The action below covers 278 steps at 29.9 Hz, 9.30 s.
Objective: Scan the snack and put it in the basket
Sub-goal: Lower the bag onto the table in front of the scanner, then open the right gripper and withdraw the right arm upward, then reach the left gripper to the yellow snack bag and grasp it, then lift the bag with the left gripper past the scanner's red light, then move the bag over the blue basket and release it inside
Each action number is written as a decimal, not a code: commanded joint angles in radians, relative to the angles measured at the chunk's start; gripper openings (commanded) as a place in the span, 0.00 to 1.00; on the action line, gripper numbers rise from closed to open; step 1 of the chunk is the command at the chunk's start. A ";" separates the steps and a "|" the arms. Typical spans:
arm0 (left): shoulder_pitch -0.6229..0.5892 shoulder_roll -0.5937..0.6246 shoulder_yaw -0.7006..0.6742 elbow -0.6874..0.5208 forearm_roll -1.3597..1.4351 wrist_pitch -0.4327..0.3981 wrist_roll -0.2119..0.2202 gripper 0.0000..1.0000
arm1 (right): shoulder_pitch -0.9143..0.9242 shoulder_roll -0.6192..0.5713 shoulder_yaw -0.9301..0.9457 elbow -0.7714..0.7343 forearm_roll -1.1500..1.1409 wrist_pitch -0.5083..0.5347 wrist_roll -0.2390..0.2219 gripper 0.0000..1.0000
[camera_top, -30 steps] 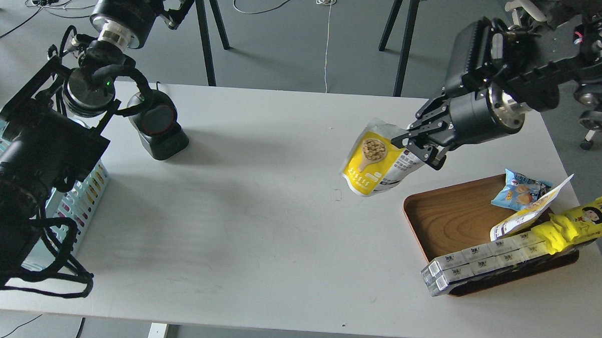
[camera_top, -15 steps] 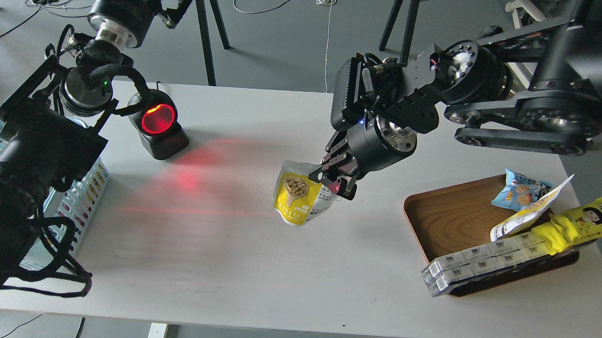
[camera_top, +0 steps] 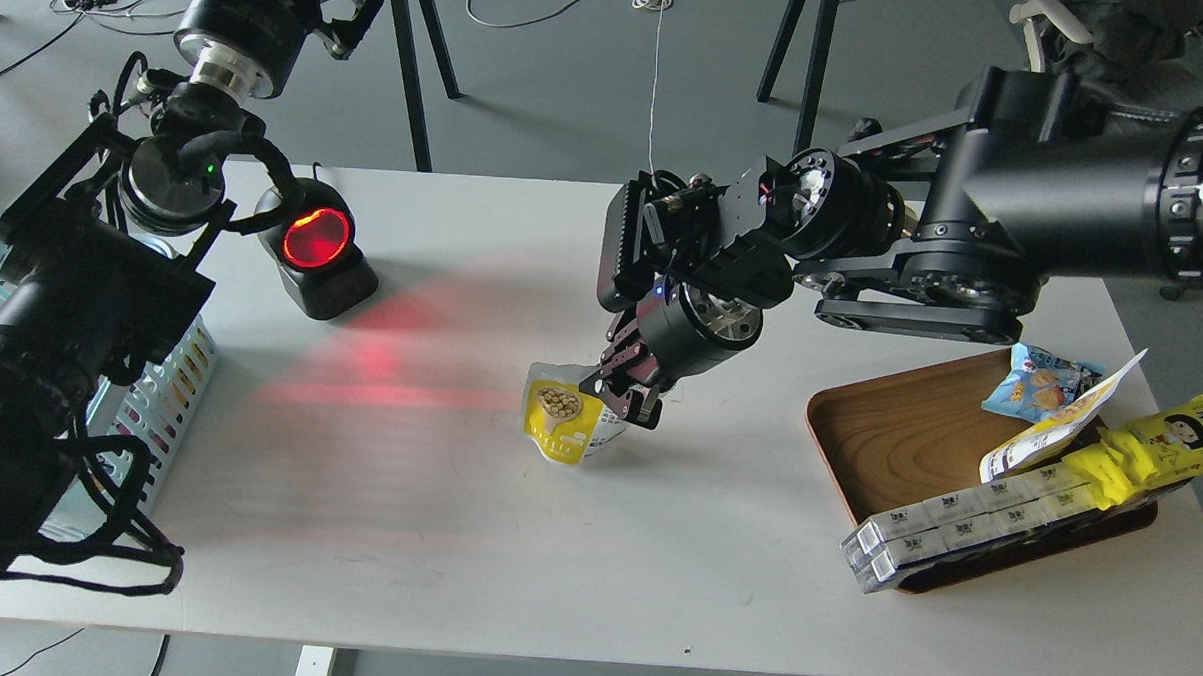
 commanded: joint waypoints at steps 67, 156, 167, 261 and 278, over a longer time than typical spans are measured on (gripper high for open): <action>0.008 0.053 0.005 -0.011 0.000 0.007 0.007 1.00 | 0.153 -0.615 0.074 0.274 0.333 0.016 0.000 0.85; -0.031 0.266 0.719 -1.074 2.311 -0.032 0.002 0.74 | -0.870 -0.194 1.406 -0.783 1.712 0.344 -0.170 0.98; -0.006 0.272 0.724 -1.029 2.311 -0.032 0.002 0.08 | -0.868 -0.201 1.407 -0.783 1.712 0.344 -0.170 0.98; -0.018 1.099 0.393 -1.152 2.295 -0.032 -0.347 0.01 | -0.851 -0.244 1.407 -0.791 1.709 0.344 -0.166 0.98; -0.015 1.419 0.630 -1.046 2.126 0.222 -0.347 0.02 | -0.842 -0.243 1.406 -0.791 1.709 0.344 -0.163 0.98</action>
